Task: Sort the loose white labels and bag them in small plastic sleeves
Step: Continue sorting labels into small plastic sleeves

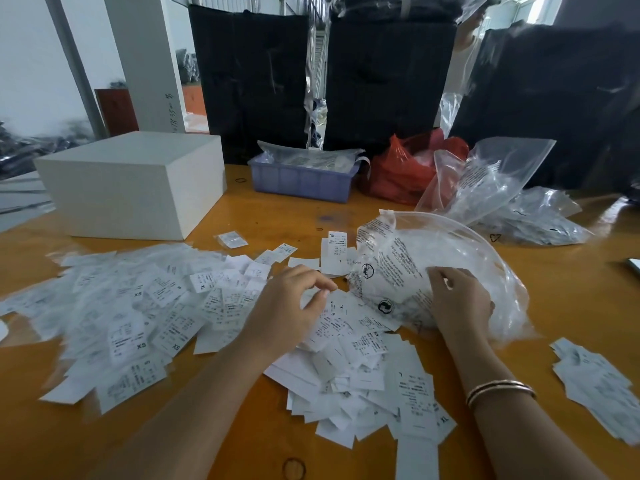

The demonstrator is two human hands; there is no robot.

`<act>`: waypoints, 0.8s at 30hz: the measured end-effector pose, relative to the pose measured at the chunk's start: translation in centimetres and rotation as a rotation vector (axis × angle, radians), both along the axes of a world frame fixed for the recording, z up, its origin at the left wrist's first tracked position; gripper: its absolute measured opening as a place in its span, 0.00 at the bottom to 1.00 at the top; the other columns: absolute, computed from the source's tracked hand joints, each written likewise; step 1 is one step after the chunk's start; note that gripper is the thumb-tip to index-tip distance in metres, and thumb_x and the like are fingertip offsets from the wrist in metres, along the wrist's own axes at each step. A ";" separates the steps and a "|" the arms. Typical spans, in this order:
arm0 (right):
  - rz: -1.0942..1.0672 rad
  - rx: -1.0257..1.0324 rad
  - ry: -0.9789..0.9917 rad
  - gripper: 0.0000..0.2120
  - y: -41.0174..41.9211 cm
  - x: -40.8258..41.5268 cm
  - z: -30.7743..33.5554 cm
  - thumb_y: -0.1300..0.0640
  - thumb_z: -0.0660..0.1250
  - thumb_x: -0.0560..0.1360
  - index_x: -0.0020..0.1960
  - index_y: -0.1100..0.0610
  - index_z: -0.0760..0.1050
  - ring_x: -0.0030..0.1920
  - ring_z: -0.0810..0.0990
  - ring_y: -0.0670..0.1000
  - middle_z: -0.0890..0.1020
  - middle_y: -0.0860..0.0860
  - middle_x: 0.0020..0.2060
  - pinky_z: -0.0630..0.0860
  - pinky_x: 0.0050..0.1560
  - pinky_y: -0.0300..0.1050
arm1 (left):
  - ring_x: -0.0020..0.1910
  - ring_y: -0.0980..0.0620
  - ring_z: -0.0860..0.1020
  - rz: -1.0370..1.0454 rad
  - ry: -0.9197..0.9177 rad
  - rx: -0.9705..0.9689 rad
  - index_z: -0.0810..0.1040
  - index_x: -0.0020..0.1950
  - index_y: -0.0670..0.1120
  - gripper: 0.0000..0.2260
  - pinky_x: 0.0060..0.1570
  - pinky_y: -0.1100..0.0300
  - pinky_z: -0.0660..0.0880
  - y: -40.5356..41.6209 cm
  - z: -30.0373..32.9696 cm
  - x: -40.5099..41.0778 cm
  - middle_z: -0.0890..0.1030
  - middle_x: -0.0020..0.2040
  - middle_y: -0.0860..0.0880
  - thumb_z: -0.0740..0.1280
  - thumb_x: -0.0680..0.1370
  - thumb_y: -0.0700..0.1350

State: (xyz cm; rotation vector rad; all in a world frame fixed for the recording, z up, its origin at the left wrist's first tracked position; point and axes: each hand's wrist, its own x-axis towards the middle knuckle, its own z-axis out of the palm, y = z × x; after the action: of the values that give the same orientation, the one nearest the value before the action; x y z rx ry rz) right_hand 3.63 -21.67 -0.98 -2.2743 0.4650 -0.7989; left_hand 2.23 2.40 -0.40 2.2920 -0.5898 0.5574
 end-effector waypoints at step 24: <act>0.964 -0.484 0.172 0.20 7.2 -3.4 0.3 0.48 0.58 0.79 0.70 0.41 0.65 0.58 0.59 0.24 0.70 0.35 0.64 0.52 0.62 0.36 | 0.41 0.61 0.80 -0.008 0.146 -0.629 0.80 0.42 0.54 0.02 0.39 0.72 0.75 0.3 0.8 0.2 0.83 0.40 0.59 0.69 0.75 0.48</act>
State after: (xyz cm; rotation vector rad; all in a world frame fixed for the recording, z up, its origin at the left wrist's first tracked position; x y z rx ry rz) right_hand 0.24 -14.48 -0.70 -2.5809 -0.8064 -0.2140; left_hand 2.45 2.65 0.39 1.7132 -0.2940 0.4817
